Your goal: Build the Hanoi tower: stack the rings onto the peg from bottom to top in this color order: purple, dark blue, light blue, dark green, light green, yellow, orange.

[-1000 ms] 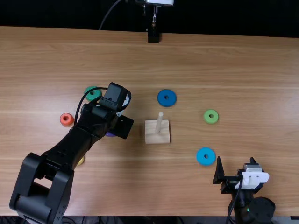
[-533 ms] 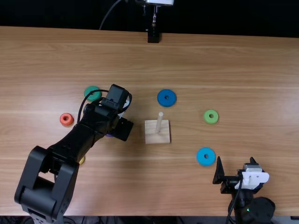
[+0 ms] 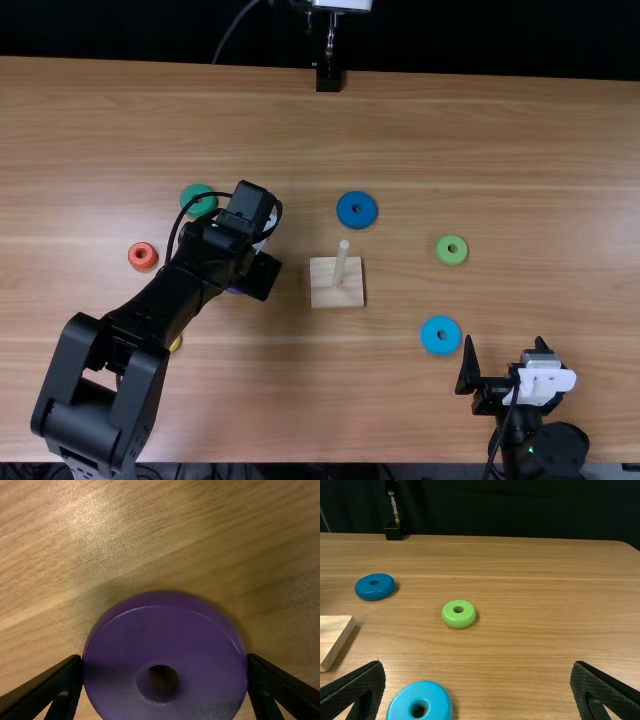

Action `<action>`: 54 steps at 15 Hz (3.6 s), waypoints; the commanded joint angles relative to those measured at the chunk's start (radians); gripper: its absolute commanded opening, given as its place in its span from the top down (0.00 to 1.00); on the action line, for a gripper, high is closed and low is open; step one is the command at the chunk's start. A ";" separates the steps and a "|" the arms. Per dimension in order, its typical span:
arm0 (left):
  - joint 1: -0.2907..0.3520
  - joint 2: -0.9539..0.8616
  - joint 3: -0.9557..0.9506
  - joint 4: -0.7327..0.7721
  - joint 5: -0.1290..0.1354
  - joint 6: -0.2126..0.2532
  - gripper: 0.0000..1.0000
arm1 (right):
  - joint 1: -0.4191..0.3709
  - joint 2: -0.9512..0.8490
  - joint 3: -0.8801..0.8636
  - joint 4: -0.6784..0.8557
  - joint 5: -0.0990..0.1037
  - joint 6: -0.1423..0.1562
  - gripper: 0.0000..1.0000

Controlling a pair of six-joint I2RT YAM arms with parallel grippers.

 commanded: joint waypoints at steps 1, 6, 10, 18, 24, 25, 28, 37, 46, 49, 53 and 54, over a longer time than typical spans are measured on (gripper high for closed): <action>-0.002 0.012 0.023 -0.013 0.000 0.009 1.00 | 0.001 -0.017 -0.076 -0.033 0.013 -0.002 0.00; -0.034 -0.023 0.235 -0.241 0.001 -0.008 1.00 | -0.001 -0.017 -0.076 -0.033 0.011 -0.002 0.00; -0.057 -0.087 0.391 -0.405 0.005 -0.065 1.00 | -0.001 -0.017 -0.076 -0.033 0.011 -0.002 0.00; -0.197 -0.093 0.677 -0.543 0.007 -0.218 1.00 | 0.001 -0.017 -0.076 -0.033 0.013 -0.002 0.00; -0.287 -0.043 0.827 -0.572 0.007 -0.256 1.00 | -0.001 -0.017 -0.076 -0.033 0.013 -0.002 0.00; -0.298 -0.027 0.841 -0.574 0.007 -0.256 1.00 | -0.001 -0.017 -0.076 -0.033 0.011 -0.002 0.00; -0.324 0.005 0.855 -0.572 0.007 -0.258 1.00 | -0.001 -0.017 -0.076 -0.033 0.011 -0.002 0.00; -0.326 0.052 0.848 -0.574 0.007 -0.253 1.00 | -0.001 -0.017 -0.076 -0.033 0.013 -0.002 0.00; -0.324 0.084 0.842 -0.572 0.007 -0.247 1.00 | 0.001 -0.017 -0.076 -0.033 0.013 -0.002 0.00; -0.323 0.089 0.816 -0.574 0.007 -0.247 1.00 | -0.001 -0.017 -0.076 -0.033 0.011 -0.002 0.00; -0.323 0.100 0.790 -0.572 0.007 -0.251 1.00 | 0.001 -0.017 -0.076 -0.033 0.013 -0.002 0.00; -0.323 0.101 0.787 -0.572 0.007 -0.251 1.00 | -0.001 -0.017 -0.076 -0.033 0.013 -0.002 0.00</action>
